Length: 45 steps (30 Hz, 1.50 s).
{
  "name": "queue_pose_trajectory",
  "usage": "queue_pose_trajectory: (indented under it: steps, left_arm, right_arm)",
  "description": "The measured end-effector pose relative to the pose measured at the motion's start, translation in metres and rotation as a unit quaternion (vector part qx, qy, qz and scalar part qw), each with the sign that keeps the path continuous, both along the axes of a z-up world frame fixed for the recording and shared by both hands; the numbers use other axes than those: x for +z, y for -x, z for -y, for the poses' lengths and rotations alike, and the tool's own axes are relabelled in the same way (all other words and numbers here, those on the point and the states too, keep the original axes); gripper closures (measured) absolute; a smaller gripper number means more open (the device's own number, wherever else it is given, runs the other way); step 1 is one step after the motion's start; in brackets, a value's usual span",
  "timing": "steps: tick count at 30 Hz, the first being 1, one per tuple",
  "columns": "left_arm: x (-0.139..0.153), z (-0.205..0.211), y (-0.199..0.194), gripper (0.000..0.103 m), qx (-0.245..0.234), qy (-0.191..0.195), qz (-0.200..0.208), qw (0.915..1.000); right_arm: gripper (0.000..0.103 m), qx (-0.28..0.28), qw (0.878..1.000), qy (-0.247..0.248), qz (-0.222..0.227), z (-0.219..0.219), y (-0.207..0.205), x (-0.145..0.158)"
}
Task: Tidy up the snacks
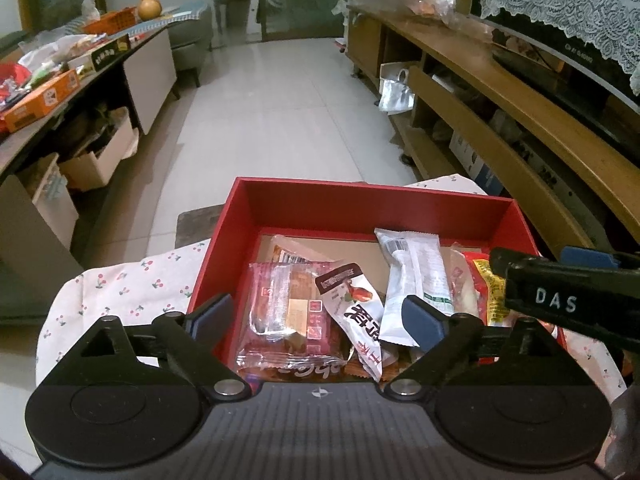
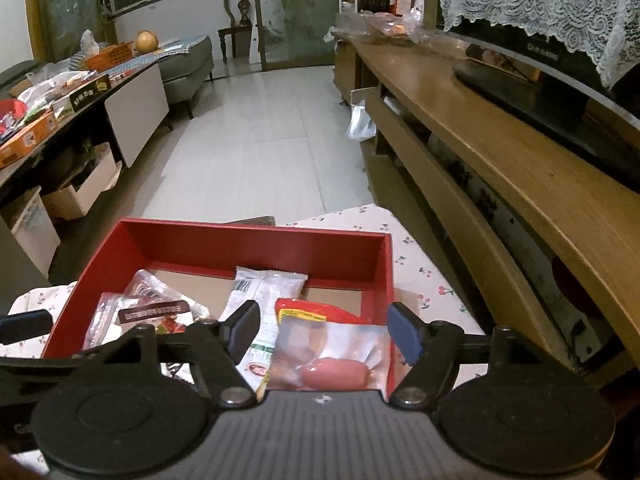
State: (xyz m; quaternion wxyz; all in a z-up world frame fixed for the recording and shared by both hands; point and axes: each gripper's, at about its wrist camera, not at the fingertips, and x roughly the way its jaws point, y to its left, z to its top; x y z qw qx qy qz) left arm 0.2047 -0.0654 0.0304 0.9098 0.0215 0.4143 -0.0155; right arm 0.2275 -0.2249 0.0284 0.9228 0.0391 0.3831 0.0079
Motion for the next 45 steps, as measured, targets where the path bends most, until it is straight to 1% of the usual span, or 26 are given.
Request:
queue_pose_trajectory:
  steps: [6,8,11,14,16,19,27,29,31,33,35,37,39,43,45]
  left_arm:
    - [0.002,-0.001,0.003,0.009,0.005,-0.002,0.004,1.0]
    - [0.004,-0.003,0.006,0.005,0.007,0.005,0.006,1.0]
    - [0.007,-0.005,0.013,0.004,0.008,0.016,0.005,0.9998]
    - [0.01,-0.006,0.024,0.002,0.009,0.011,0.014,0.9998]
    - [0.013,-0.005,0.035,0.0,0.01,0.004,0.027,0.9996]
    - [0.019,-0.004,0.052,0.0,0.007,-0.003,0.045,0.999]
    - [0.026,-0.002,0.089,0.0,-0.013,0.004,0.062,0.998]
    - [0.026,0.0,0.095,0.0,-0.017,-0.006,0.064,0.9978]
    - [0.026,0.006,0.102,0.0,-0.024,-0.024,0.067,0.9972]
    - [0.026,0.013,0.108,0.0,-0.029,-0.051,0.069,0.9958]
    - [0.027,0.023,0.115,0.0,-0.028,-0.092,0.078,0.9923]
    - [0.028,0.028,0.122,0.0,-0.026,-0.114,0.087,0.9893]
    - [0.025,0.028,0.125,0.0,-0.03,-0.109,0.083,0.9902]
    - [0.017,0.018,0.12,0.0,-0.04,-0.065,0.049,0.9959]
    - [0.014,0.016,0.12,0.0,-0.038,-0.051,0.038,0.9973]
  right_arm:
    - [0.019,-0.012,1.0,-0.007,0.006,0.01,0.008,0.007]
    - [0.019,-0.009,1.0,-0.007,0.007,0.01,0.015,0.009]
    - [0.019,-0.008,1.0,-0.009,0.01,0.009,0.03,0.014]
    - [0.019,-0.005,1.0,-0.017,0.017,0.009,0.048,0.021]
    - [0.018,-0.004,1.0,-0.018,0.021,0.009,0.061,0.025]
    - [0.018,-0.001,0.999,-0.027,0.024,0.008,0.08,0.027]
    - [0.017,0.001,0.998,-0.038,0.042,0.009,0.129,0.036]
    - [0.017,0.002,0.998,-0.039,0.04,0.008,0.139,0.035]
    - [0.017,0.006,0.998,-0.041,0.038,0.008,0.149,0.034]
    - [0.017,0.007,0.998,-0.041,0.039,0.007,0.156,0.033]
    - [0.017,0.008,0.998,-0.041,0.042,0.008,0.162,0.033]
    - [0.017,0.006,0.998,-0.041,0.044,0.009,0.167,0.033]
    - [0.017,0.002,0.998,-0.043,0.043,0.011,0.169,0.033]
    - [0.017,0.0,0.998,-0.044,0.038,0.012,0.171,0.031]
    - [0.017,0.002,0.998,-0.045,0.035,0.011,0.172,0.03]
